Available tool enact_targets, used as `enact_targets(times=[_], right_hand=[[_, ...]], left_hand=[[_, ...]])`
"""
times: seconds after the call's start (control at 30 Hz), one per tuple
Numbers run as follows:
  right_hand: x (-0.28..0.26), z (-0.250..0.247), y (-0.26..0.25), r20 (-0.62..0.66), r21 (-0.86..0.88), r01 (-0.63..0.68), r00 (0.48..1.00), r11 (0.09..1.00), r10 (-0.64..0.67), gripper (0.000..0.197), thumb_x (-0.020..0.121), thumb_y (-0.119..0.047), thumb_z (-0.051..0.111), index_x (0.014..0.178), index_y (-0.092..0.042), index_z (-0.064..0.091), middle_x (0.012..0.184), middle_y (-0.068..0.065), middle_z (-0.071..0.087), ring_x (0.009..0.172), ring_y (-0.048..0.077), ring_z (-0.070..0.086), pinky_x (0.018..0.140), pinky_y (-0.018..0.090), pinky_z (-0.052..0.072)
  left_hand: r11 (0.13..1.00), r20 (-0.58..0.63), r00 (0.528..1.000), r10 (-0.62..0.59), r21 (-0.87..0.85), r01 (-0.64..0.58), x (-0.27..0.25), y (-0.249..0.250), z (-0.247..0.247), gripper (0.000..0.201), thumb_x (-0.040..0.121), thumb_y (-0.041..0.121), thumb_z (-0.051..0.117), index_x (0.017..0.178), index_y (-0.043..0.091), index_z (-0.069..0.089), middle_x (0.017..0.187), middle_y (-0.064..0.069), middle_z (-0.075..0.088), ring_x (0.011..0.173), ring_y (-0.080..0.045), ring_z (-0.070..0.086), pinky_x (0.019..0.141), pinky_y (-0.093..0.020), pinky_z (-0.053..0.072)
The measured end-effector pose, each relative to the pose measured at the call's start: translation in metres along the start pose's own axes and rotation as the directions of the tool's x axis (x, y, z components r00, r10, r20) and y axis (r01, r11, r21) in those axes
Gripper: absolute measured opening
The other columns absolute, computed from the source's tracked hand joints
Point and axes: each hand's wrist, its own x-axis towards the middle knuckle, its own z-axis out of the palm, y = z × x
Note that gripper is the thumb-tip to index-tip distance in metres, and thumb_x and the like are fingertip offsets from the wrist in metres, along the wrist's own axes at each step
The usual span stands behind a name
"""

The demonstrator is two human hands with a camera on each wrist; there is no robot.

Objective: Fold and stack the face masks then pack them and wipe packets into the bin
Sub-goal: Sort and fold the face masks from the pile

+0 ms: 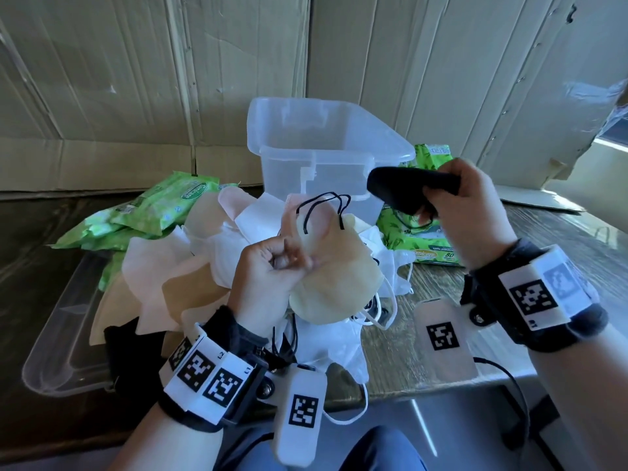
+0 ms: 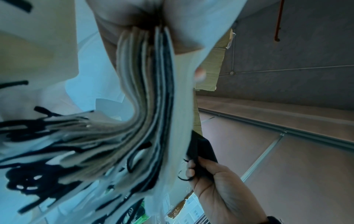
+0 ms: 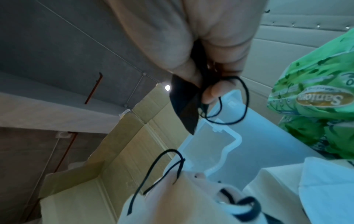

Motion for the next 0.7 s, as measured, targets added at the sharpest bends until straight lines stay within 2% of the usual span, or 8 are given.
enact_targets(times=[0.1, 0.2, 0.27, 0.37, 0.43, 0.5, 0.6, 0.7], right_hand=[[-0.01, 0.008, -0.009, 0.105, 0.034, 0.166, 0.98, 0.986, -0.168, 0.032, 0.08, 0.007, 0.044, 0.074, -0.024, 0.038, 0.064, 0.007, 0.057, 0.049, 0.006, 0.054, 0.053, 0.024, 0.045], [-0.022, 0.019, -0.009, 0.44, -0.107, 0.348, 0.857, 0.931, -0.27, 0.036, 0.064, 0.001, 0.041, 0.078, -0.033, 0.045, 0.09, 0.011, 0.064, 0.079, 0.024, 0.061, 0.074, 0.033, 0.048], [-0.026, 0.017, -0.006, 0.645, -0.174, 0.425, 0.731, 0.888, -0.223, 0.04, 0.061, 0.002, 0.042, 0.08, -0.032, 0.053, 0.102, 0.008, 0.06, 0.092, 0.025, 0.058, 0.083, 0.03, 0.045], [-0.029, 0.01, -0.012, 0.777, -0.145, 0.282, 0.626, 0.948, -0.068, 0.04, 0.058, -0.009, 0.043, 0.082, -0.034, 0.062, 0.121, -0.003, 0.055, 0.107, 0.013, 0.054, 0.089, 0.024, 0.042], [-0.029, 0.01, -0.014, 0.743, -0.072, 0.151, 0.667, 0.986, -0.048, 0.027, 0.065, -0.014, 0.049, 0.08, -0.029, 0.067, 0.121, -0.004, 0.057, 0.108, 0.008, 0.053, 0.091, 0.019, 0.039], [-0.029, 0.015, -0.013, 0.621, -0.06, 0.132, 0.781, 0.989, -0.067, 0.009, 0.079, -0.017, 0.065, 0.074, -0.023, 0.067, 0.108, 0.0, 0.064, 0.095, 0.011, 0.059, 0.085, 0.02, 0.041], [-0.032, 0.023, -0.007, 0.498, -0.185, 0.266, 0.855, 0.946, -0.143, 0.024, 0.069, -0.018, 0.078, 0.084, -0.023, 0.061, 0.087, -0.005, 0.061, 0.07, 0.006, 0.053, 0.069, 0.017, 0.041], [-0.036, 0.027, -0.008, 0.436, -0.269, 0.329, 0.88, 0.905, -0.19, 0.039, 0.064, -0.027, 0.082, 0.098, -0.023, 0.064, 0.098, -0.002, 0.052, 0.081, 0.001, 0.045, 0.077, 0.002, 0.031]], left_hand=[[1.0, 0.06, 0.998, -0.018, 0.006, 0.018, -0.002, 0.005, 0.003, 0.029, 0.077, -0.006, 0.064, 0.074, 0.022, 0.073, 0.073, 0.014, 0.072, 0.081, 0.002, 0.065, 0.079, -0.009, 0.046], [0.996, 0.014, 0.996, -0.093, 0.019, 0.093, -0.001, 0.005, 0.005, 0.024, 0.084, 0.011, 0.064, 0.075, 0.031, 0.074, 0.078, 0.016, 0.072, 0.088, -0.004, 0.063, 0.086, -0.021, 0.045], [0.977, -0.024, 0.978, -0.206, -0.052, 0.205, 0.0, 0.01, 0.002, 0.021, 0.082, 0.041, 0.06, 0.074, 0.025, 0.071, 0.08, 0.007, 0.068, 0.087, -0.014, 0.061, 0.086, -0.037, 0.043], [0.981, -0.014, 0.984, -0.18, -0.079, 0.179, 0.0, 0.012, -0.002, 0.029, 0.074, 0.058, 0.064, 0.074, 0.029, 0.067, 0.079, 0.003, 0.067, 0.085, -0.014, 0.061, 0.089, -0.032, 0.042], [0.994, 0.013, 0.994, -0.11, -0.024, 0.11, -0.002, 0.014, 0.002, 0.012, 0.068, 0.031, 0.078, 0.077, 0.026, 0.072, 0.081, 0.004, 0.073, 0.084, -0.01, 0.065, 0.09, -0.028, 0.044], [0.995, -0.012, 0.995, -0.098, -0.028, 0.098, -0.002, 0.012, 0.005, 0.017, 0.067, 0.008, 0.075, 0.079, 0.019, 0.073, 0.079, 0.005, 0.074, 0.08, -0.008, 0.066, 0.09, -0.029, 0.047], [0.997, -0.036, 0.997, -0.074, -0.016, 0.073, -0.001, 0.011, 0.009, 0.021, 0.065, 0.005, 0.075, 0.08, 0.019, 0.075, 0.084, 0.001, 0.075, 0.086, -0.013, 0.067, 0.095, -0.036, 0.048], [0.999, -0.054, 0.998, -0.034, 0.017, 0.035, -0.001, 0.01, 0.007, 0.023, 0.07, -0.002, 0.073, 0.085, 0.016, 0.074, 0.09, -0.003, 0.075, 0.091, -0.017, 0.067, 0.096, -0.036, 0.048]])
